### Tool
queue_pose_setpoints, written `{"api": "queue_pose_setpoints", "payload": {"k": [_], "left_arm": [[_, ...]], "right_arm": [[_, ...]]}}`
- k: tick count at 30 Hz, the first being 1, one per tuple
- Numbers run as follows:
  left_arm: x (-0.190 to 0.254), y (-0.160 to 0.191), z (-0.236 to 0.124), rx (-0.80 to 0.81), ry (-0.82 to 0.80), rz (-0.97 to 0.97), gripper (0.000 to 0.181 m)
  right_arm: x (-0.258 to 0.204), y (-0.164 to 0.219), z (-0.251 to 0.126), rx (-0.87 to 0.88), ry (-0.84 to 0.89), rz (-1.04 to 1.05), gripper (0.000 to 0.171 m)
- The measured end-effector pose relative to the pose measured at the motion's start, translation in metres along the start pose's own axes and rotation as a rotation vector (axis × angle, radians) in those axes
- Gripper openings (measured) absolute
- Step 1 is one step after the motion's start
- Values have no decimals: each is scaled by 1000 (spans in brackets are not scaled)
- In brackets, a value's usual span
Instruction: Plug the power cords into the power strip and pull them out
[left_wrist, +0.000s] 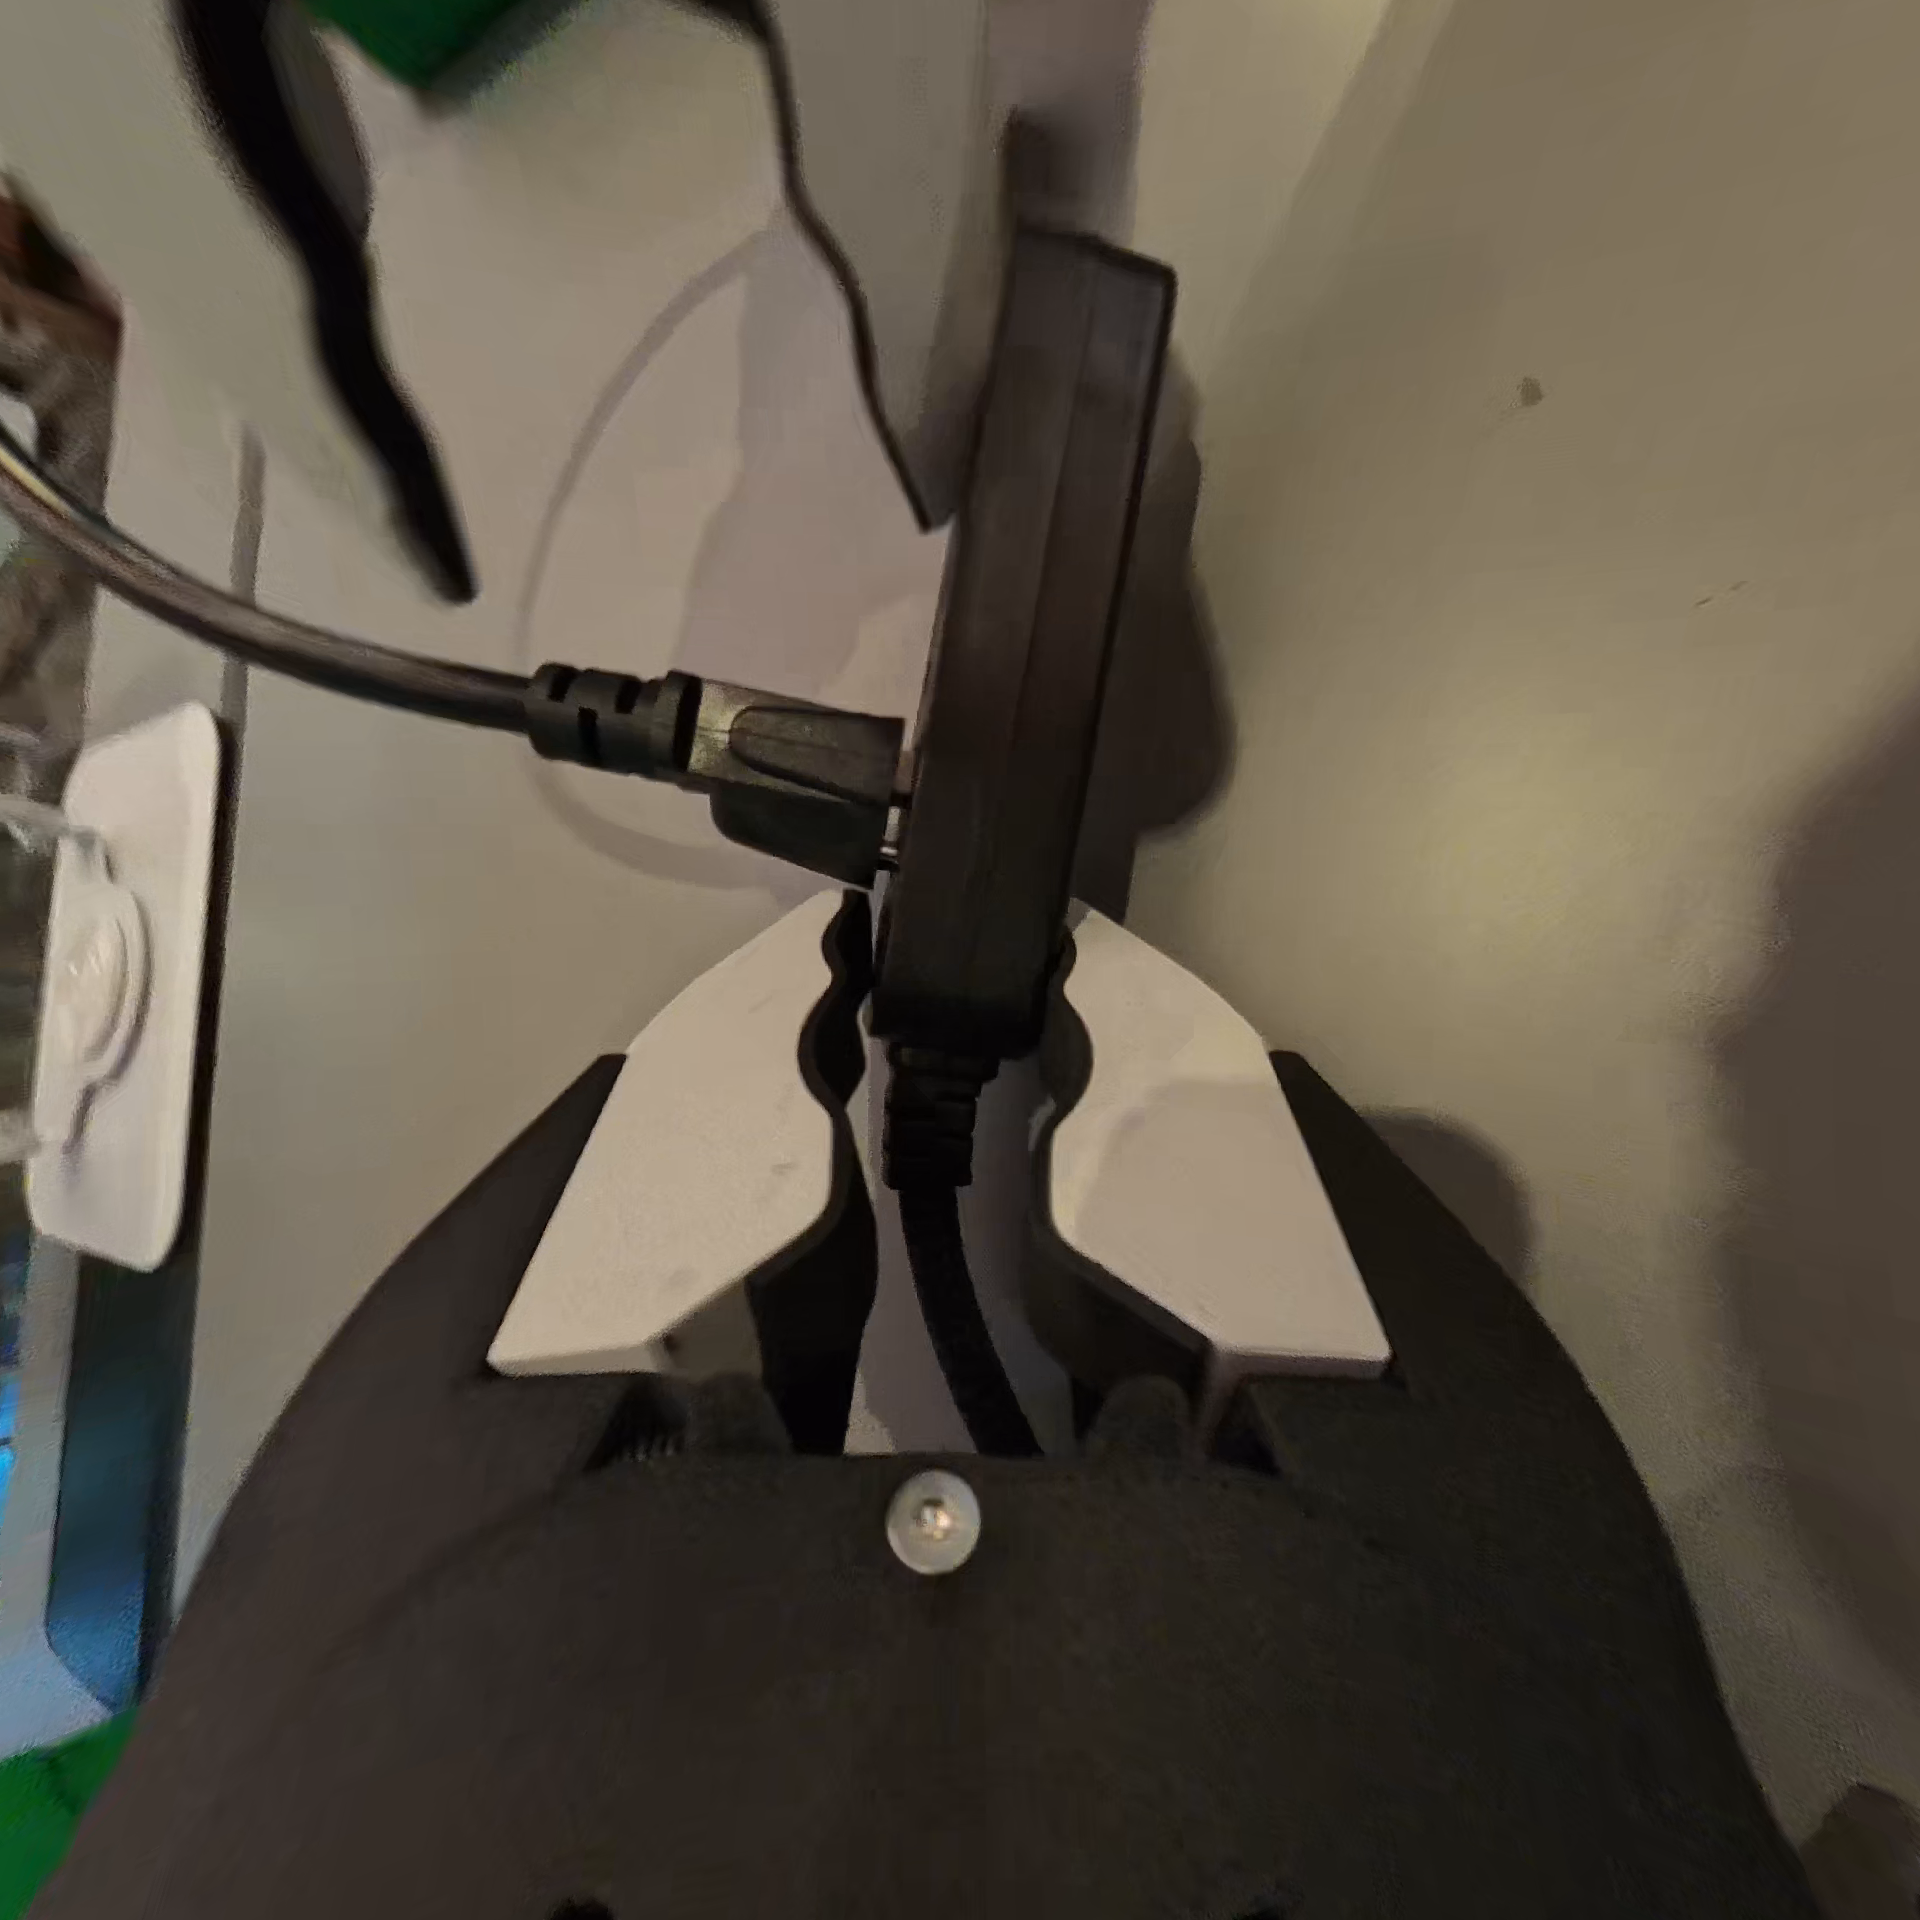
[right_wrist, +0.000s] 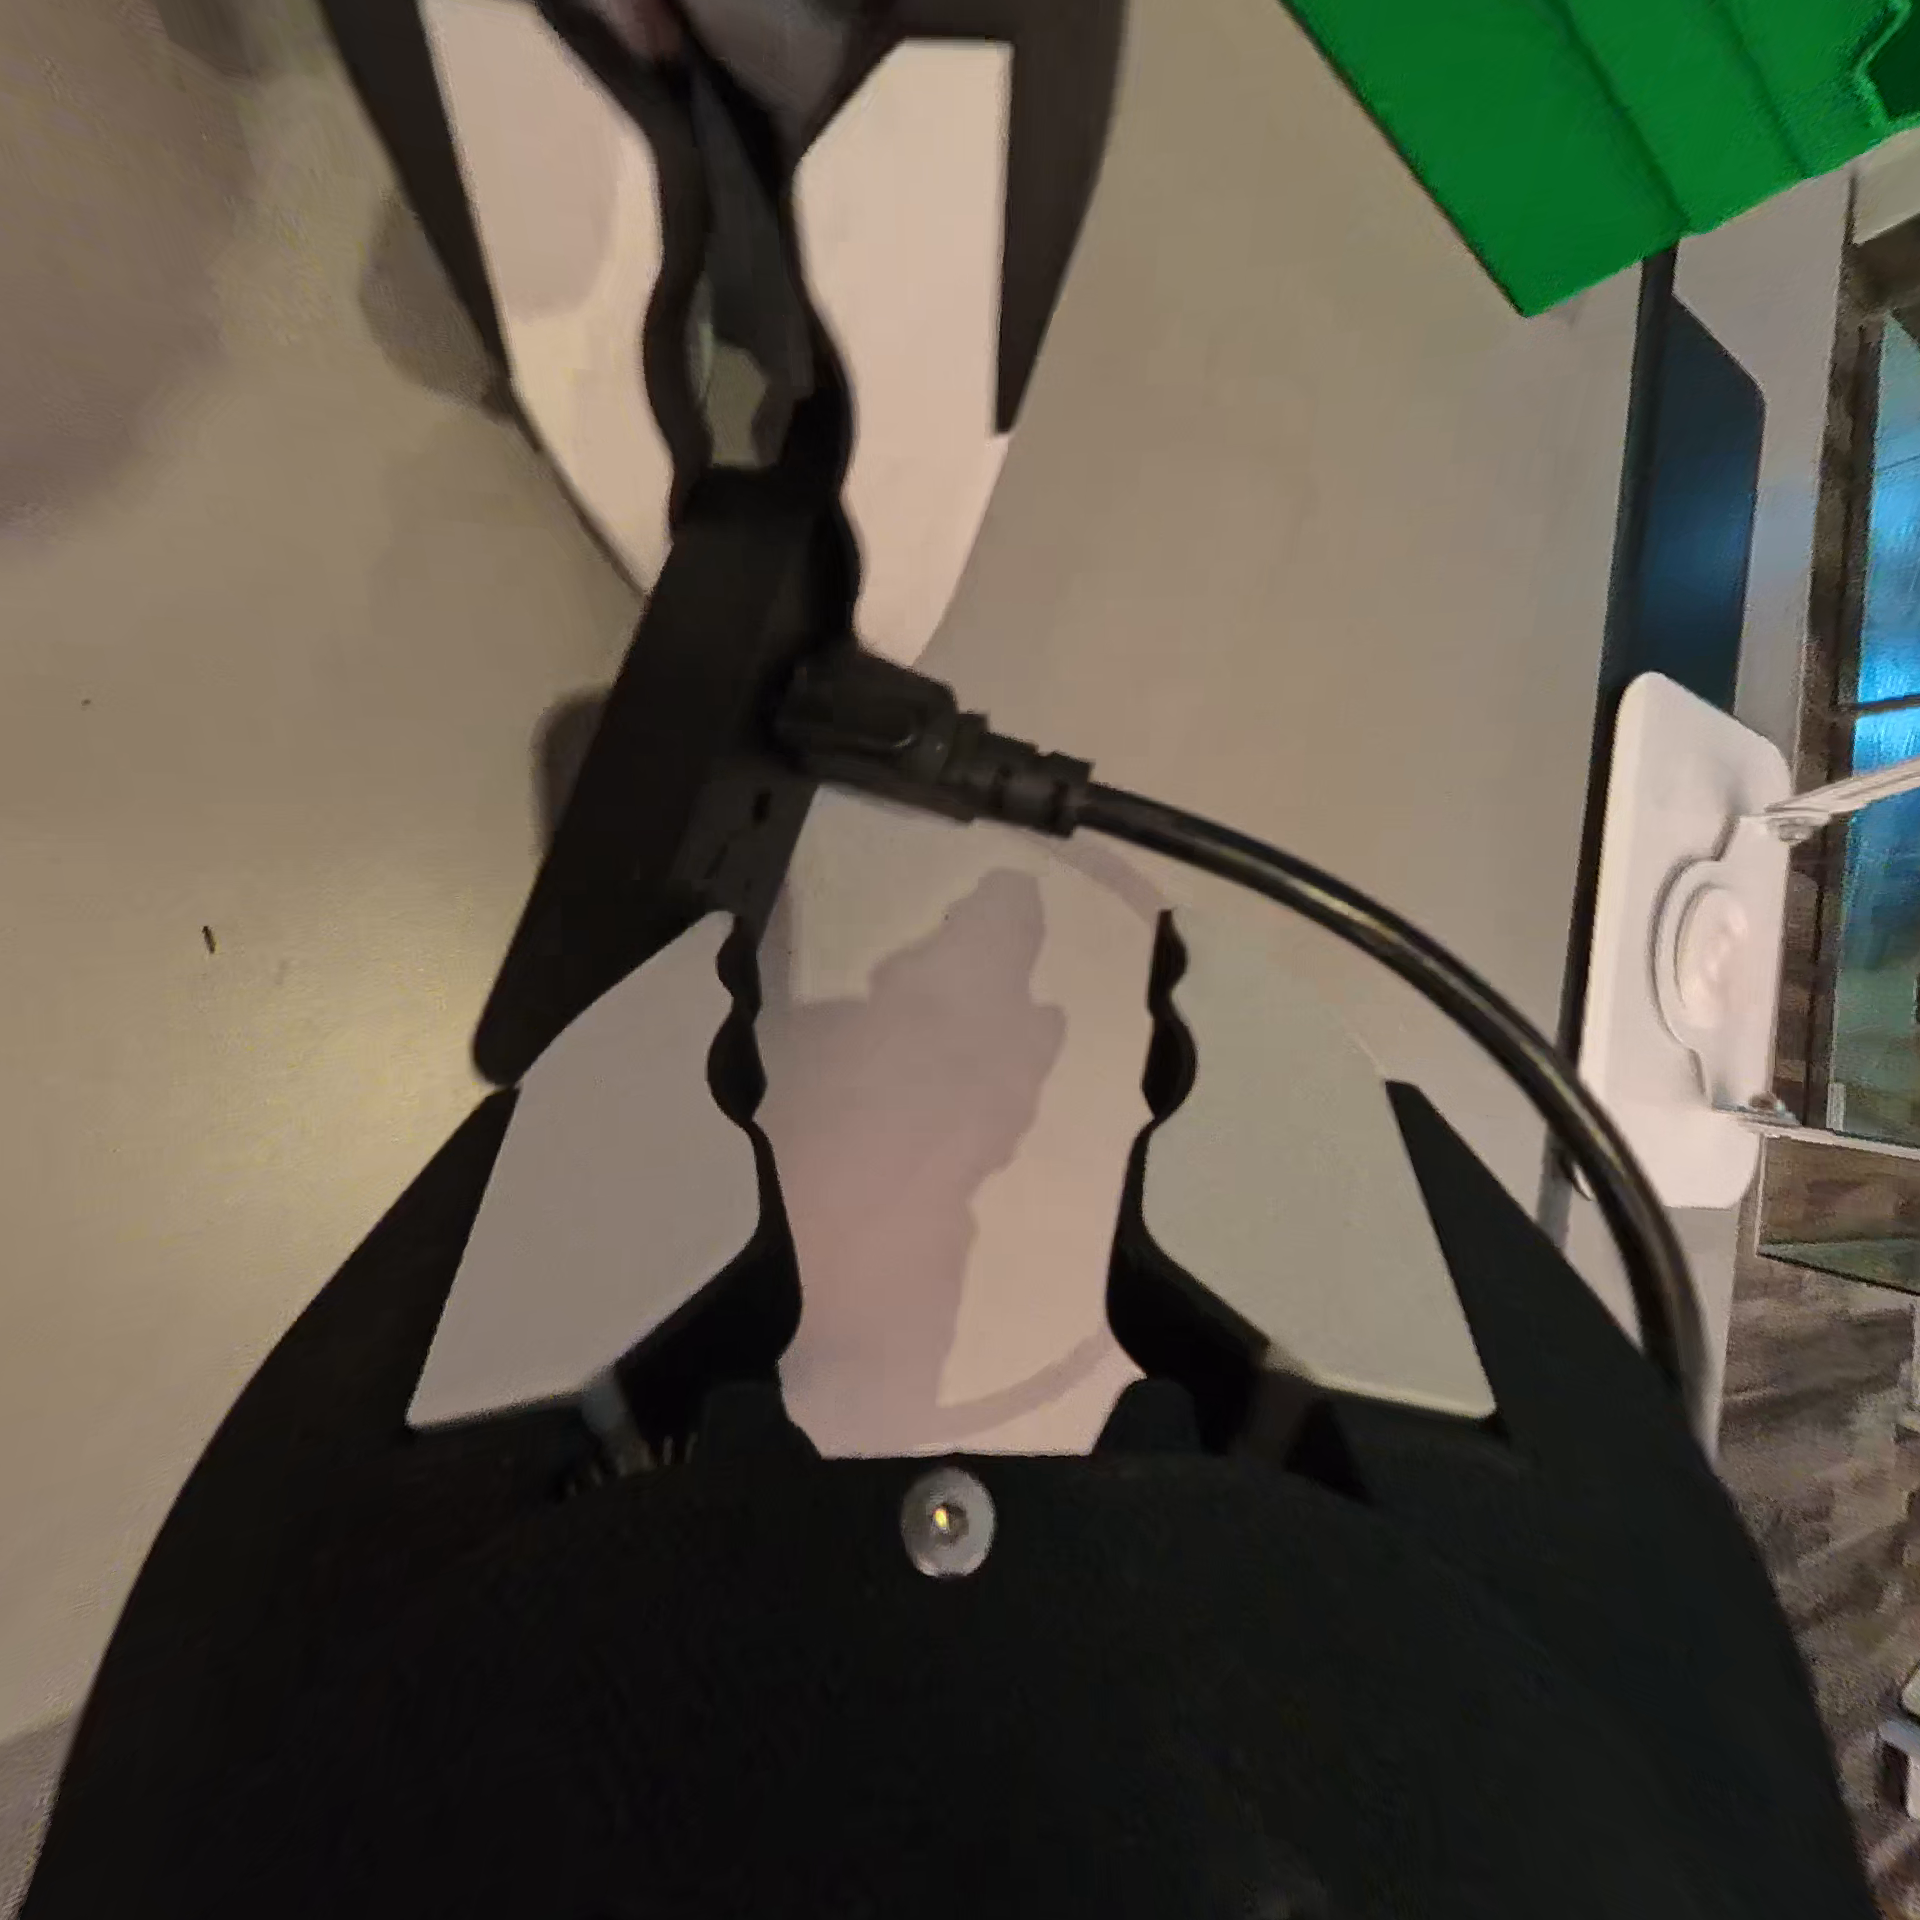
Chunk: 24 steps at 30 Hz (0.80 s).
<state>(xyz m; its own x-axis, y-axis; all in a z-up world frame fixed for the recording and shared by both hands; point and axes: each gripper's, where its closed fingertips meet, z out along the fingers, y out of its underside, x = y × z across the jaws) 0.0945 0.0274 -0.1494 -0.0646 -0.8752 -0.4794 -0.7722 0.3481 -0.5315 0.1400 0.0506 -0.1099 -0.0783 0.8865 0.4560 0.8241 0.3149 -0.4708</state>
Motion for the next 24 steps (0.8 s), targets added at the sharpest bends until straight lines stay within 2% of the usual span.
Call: {"api": "queue_pose_setpoints", "payload": {"k": [1,4,7,10,12,14,15,17,19,21,24], "left_arm": [[-4,6,-2,-27,9,-40,31],[-15,21,-10,-87,17,-181,40],[-21,28,-13,-90,-8,-169,57],[-25,10,-23,15,-19,-170,53],[-36,-1,-45,87,-65,-190,49],[-50,-10,-74,175,-100,-294,43],[-54,-11,-88,184,-100,-372,39],[-58,-2,-113,65,-128,-545,40],[-55,-8,-137,21,-193,-695,39],[-44,-34,-154,150,-210,-813,38],[-11,-71,-165,377,-131,-958,36]], "right_arm": [[-1,5,3,-29,-8,3,67],[-11,21,5,-110,-81,82,35],[-32,23,5,-111,-224,176,14],[-46,23,8,-107,-264,162,21],[-48,24,11,-126,-260,160,24],[-49,18,14,-92,-270,200,27],[-51,15,15,-88,-278,236,28],[-55,17,16,-137,-275,349,28],[-60,13,14,-156,-245,438,36],[-66,7,13,-142,-183,509,35],[-84,-11,10,-79,-148,651,32]]}}
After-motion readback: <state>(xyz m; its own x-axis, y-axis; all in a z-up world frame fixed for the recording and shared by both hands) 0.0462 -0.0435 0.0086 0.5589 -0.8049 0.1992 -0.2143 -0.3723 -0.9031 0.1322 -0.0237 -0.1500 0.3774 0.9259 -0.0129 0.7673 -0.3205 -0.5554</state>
